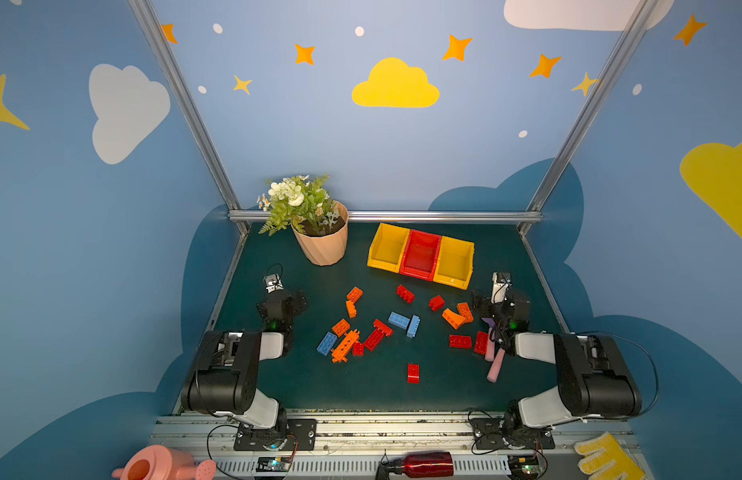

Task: Sort the legos into containers by color
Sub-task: 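Lower the right gripper over the red bricks while the left arm reaches toward the bricks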

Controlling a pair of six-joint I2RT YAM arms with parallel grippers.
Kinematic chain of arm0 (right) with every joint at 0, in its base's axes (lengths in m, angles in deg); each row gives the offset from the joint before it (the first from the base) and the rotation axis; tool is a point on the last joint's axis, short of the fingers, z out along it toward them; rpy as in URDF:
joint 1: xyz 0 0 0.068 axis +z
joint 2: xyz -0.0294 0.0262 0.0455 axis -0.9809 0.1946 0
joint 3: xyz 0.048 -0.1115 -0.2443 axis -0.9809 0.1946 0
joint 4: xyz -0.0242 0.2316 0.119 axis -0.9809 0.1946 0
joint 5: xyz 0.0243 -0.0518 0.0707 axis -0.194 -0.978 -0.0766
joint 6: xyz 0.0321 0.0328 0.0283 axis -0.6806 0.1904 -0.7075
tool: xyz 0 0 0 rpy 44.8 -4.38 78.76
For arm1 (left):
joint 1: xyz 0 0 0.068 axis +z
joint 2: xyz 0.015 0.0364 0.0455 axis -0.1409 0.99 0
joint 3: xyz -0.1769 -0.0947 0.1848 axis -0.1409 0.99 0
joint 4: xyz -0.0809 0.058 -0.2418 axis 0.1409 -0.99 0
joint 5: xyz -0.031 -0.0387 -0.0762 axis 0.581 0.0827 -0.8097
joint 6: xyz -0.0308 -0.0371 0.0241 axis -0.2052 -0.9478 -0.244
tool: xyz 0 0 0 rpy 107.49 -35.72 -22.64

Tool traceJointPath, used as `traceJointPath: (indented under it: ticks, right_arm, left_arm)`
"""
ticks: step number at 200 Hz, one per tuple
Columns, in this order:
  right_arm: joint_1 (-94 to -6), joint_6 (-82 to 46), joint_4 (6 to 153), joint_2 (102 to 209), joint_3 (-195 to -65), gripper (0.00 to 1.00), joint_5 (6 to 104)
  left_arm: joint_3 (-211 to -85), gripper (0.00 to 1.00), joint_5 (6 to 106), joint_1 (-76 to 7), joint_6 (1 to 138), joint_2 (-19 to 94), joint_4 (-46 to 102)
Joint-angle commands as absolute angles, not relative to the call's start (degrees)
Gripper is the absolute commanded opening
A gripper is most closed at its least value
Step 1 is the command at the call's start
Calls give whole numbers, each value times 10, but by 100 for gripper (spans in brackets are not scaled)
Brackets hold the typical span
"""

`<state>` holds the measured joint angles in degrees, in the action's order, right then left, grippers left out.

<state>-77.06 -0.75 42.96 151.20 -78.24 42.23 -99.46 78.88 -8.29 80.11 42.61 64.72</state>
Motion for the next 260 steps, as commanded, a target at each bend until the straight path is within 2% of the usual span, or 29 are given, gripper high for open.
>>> traceJointPath:
  ticks: [1, 19, 35, 79, 113, 143, 177, 206, 260]
  right_arm:
    - [-768, -36, 584, 1452, -852, 96, 381]
    - [-768, -112, 764, 1420, -938, 96, 339]
    - [-767, -126, 901, 1413, -1008, 96, 358]
    - [-719, -186, 1067, 1363, -1053, 96, 379]
    - [-661, -207, 1178, 1330, -1056, 94, 382]
    - [-626, -256, 1226, 1295, -1035, 86, 424]
    - [-609, -342, 1274, 1266, -994, 73, 451]
    - [-607, -380, 1277, 1233, -943, 63, 473]
    - [-607, -420, 1263, 1220, -886, 59, 501]
  left_arm:
    - [-1045, 100, 807, -85, 798, 387, 552]
    - [-1086, 100, 806, -86, 802, 362, 473]
    - [-1107, 100, 803, -88, 803, 331, 425]
    - [-1150, 100, 751, -120, 781, 233, 278]
    - [-1136, 100, 766, -237, 740, 153, 209]
    - [-1131, 100, 796, -352, 711, 125, 180]
    - [-1142, 100, 817, -419, 694, 136, 157]
    - [-1144, 100, 828, -434, 691, 143, 158]
    - [-1152, 100, 818, -436, 698, 152, 157]
